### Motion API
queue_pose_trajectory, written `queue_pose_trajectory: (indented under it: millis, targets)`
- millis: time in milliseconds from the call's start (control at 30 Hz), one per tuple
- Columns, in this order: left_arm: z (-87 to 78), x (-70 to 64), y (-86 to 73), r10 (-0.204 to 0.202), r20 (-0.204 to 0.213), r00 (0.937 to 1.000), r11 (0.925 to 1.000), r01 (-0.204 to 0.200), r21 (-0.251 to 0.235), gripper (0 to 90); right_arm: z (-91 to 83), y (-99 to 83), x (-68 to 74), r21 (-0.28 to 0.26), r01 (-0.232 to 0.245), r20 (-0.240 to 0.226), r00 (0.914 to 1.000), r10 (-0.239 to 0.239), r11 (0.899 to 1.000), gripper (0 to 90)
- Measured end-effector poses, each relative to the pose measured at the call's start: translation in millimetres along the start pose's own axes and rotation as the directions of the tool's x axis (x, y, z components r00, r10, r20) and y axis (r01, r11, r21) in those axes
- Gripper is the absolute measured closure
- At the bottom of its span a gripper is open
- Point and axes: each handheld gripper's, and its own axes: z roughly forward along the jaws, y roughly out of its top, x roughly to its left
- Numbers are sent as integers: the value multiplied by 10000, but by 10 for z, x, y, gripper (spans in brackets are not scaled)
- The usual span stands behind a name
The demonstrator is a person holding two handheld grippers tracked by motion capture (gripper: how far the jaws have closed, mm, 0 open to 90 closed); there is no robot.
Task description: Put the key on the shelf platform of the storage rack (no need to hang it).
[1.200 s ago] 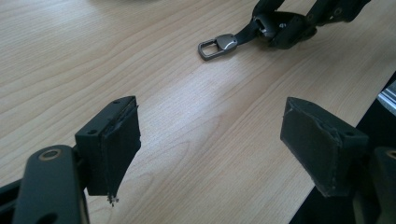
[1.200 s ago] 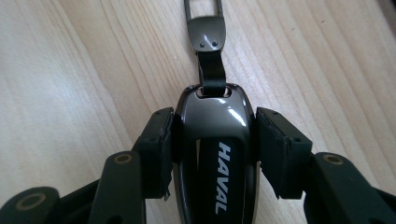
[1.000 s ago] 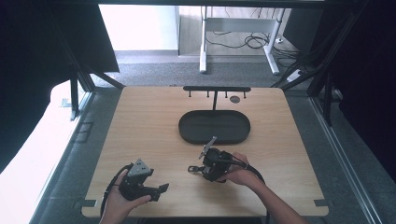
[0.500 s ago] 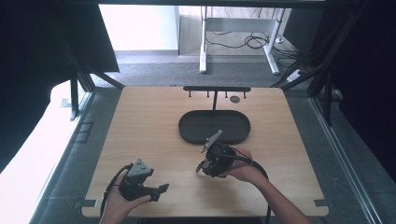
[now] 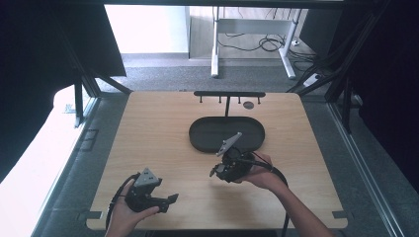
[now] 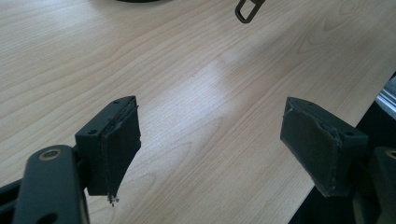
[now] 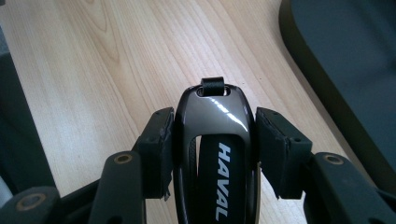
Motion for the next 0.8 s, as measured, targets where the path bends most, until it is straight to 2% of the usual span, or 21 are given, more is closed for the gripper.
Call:
queue_pose_trajectory:
  millis: [400,800]
  targets:
    - [22,0,-4,70,18,10000,9999,-70,106,204,-84,26,-91,-214,-36,131,9999,39,9998,501]
    - [57,-13,-10,130,52,9999,9996,-132,261,205,-146,55,-228,-378,-332,307,9989,343,9987,501]
